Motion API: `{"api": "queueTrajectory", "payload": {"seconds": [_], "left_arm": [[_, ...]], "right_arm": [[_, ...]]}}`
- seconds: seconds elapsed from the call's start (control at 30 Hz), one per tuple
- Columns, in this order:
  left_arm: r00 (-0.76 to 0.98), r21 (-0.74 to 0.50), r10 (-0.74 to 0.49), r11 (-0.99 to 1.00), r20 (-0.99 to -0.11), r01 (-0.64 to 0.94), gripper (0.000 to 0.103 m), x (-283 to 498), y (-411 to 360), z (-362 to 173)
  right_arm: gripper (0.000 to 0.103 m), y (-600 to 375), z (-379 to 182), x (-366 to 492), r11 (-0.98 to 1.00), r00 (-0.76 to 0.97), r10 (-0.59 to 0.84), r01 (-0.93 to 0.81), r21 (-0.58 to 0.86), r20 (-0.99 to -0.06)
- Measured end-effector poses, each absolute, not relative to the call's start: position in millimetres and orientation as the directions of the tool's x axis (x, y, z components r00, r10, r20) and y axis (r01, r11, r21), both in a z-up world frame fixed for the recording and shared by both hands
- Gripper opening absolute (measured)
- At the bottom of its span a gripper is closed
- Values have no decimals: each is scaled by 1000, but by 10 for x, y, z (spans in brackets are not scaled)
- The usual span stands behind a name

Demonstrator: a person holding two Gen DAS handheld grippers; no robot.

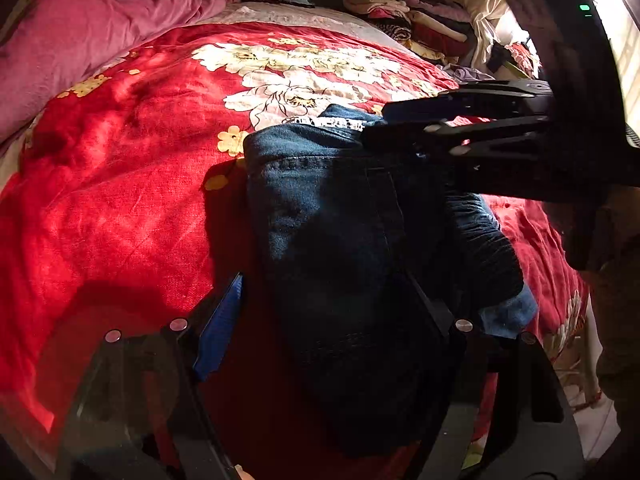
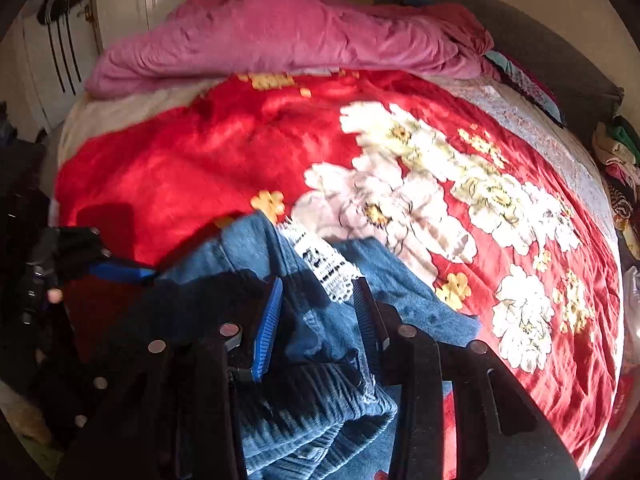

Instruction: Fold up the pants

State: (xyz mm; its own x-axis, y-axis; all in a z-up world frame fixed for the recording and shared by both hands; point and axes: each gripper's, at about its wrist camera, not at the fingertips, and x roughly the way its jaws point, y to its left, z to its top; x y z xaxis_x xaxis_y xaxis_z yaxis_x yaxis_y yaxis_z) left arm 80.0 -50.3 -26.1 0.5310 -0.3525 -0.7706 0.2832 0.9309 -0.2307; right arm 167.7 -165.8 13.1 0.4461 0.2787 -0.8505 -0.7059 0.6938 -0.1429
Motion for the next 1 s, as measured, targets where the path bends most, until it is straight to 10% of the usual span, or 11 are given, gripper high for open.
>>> {"api": "queueTrajectory", "payload": {"seconds": [0.53,1.0], "left_arm": [[538,-237,-364,927,-760,292,71,736,-509,-198],[569,-219,-360,928,-739,302,77,600,-524,-19]], "right_arm": [[59,-2029,173,1665,799,530,281,-591,-110,-800],[59,-2289,628,1236,842,628,346,-536,-65,-697]]}}
